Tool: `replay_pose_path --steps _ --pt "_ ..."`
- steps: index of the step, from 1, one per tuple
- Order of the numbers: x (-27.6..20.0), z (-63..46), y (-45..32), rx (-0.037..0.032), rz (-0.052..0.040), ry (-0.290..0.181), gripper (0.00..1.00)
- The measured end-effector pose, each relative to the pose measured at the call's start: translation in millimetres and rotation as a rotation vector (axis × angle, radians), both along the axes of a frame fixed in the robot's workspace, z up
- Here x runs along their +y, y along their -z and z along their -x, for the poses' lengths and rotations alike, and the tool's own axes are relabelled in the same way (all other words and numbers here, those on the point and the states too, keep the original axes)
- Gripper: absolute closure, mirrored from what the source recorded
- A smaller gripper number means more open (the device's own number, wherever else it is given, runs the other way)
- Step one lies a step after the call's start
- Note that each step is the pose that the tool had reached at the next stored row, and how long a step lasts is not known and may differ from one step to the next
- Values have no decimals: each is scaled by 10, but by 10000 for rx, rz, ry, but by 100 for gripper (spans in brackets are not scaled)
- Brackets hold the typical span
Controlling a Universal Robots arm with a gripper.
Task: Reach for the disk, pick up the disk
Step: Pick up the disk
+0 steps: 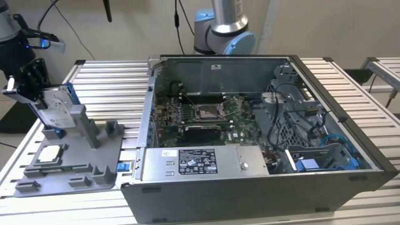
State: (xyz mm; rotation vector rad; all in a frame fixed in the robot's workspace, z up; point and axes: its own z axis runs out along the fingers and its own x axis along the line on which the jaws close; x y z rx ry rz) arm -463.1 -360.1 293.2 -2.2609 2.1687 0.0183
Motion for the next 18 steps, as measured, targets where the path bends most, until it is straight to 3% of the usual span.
replay_pose_path --steps 9,18 --pt "0 0 -241 -2 0 0 100" --pt "0 1 -378 -3 4 -1 100"
